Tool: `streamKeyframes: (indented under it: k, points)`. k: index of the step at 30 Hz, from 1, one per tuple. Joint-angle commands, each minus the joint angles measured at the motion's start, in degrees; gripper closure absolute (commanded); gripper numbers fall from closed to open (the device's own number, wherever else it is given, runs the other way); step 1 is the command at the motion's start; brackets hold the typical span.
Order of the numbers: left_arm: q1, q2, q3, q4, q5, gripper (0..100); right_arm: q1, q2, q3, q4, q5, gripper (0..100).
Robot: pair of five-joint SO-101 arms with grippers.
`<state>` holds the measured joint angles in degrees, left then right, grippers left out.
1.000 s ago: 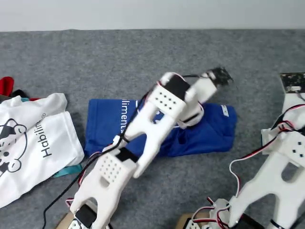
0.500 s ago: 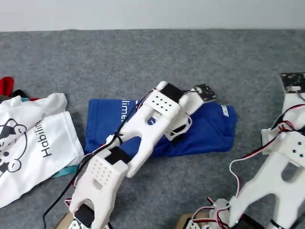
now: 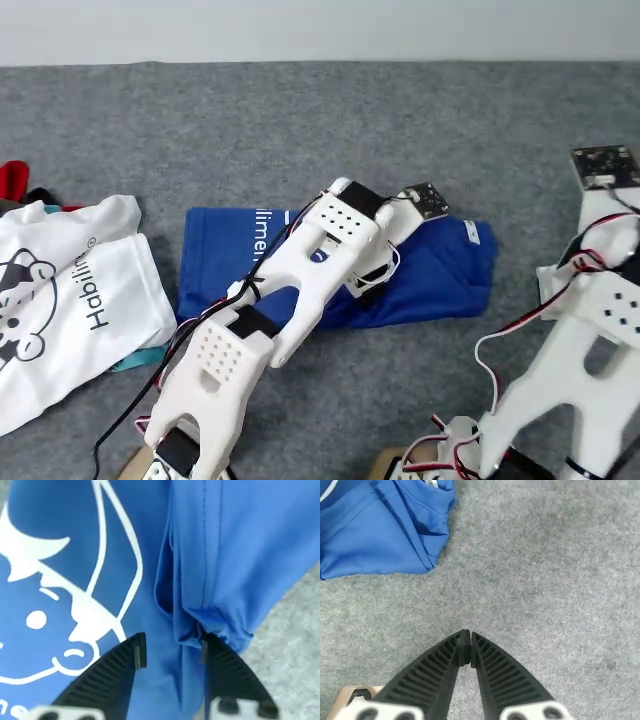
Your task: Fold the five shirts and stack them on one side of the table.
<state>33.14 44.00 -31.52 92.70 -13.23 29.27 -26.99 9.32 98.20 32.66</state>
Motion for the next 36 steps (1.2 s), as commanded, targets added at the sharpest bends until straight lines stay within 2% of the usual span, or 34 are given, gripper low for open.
streamKeyframes:
  k: [1,5,11,15,19,25,32,36]
  points:
    - [-0.18,-0.35,-8.48,7.21,0.0,87,-0.84,-2.77,-3.34,-0.22,-0.53,99.0]
    - [-1.32,-2.9,-13.67,7.91,2.81,89,-0.75,-2.77,-3.34,-0.13,-0.53,99.0]
    - [-4.13,-11.78,-11.03,7.82,3.96,89,-0.66,-2.77,-3.43,0.13,-0.26,99.0]
    - [-13.8,-17.67,-3.47,7.82,7.21,83,-0.57,-2.77,-3.43,0.22,-0.26,99.0]
    - [-26.81,-21.98,4.35,7.82,8.35,76,-0.57,-2.77,-3.43,0.22,-0.26,99.0]
    - [-40.53,-22.77,9.71,7.74,6.33,70,-0.92,-2.51,-3.25,0.22,-0.53,99.0]
    - [-45.45,-14.33,9.36,6.77,4.57,70,-0.92,-2.59,-3.16,0.22,-0.53,99.0]
    - [-45.63,-10.11,9.36,5.63,4.57,70,-0.66,-2.77,-3.16,0.31,-0.53,99.0]
